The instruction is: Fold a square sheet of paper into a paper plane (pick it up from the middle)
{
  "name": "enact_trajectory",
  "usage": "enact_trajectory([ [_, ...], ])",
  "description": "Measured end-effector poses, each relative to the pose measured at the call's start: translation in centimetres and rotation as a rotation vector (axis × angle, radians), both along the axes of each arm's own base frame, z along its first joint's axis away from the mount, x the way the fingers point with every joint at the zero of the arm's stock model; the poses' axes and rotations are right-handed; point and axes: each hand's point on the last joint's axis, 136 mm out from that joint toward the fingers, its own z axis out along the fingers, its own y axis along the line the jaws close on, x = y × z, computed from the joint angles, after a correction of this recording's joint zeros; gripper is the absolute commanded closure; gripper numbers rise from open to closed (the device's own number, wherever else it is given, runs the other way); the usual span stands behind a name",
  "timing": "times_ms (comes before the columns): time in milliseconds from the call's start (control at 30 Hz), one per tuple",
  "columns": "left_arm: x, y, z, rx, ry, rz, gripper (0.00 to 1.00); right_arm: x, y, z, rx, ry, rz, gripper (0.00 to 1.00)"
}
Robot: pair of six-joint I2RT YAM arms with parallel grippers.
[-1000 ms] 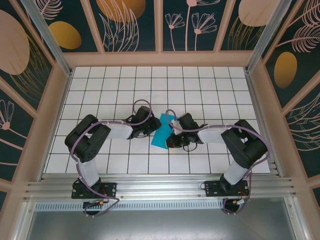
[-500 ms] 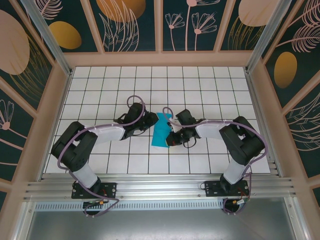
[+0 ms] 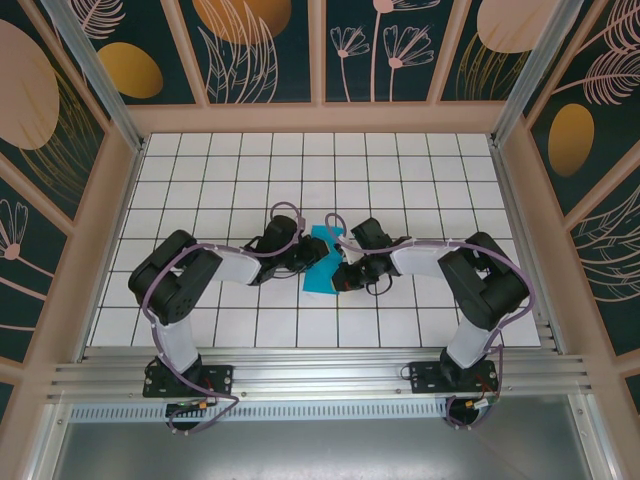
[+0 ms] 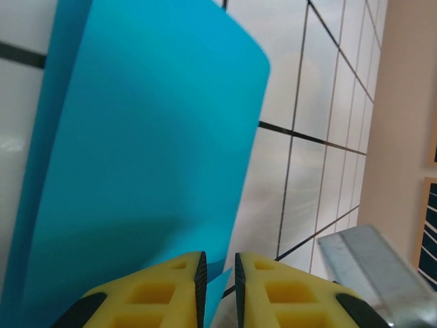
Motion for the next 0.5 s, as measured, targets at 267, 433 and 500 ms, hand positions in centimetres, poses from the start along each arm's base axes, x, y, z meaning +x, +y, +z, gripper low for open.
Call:
enact_trajectory([
  [267, 0.3, 1.1, -1.7, 0.070, 0.003, 0.044, 0.77, 0.3, -0.2, 0.3, 0.000, 0.022, -0.053, 0.98],
  [433, 0.4, 1.1, -1.7, 0.076, -0.004, 0.044, 0.77, 1.0, -0.2, 1.0, 0.017, 0.059, -0.137, 0.95],
  [500, 0.3, 1.1, -1.7, 0.078, -0.005, 0.043, 0.77, 1.3, 0.2, 1.7, 0.045, 0.062, -0.165, 0.94],
])
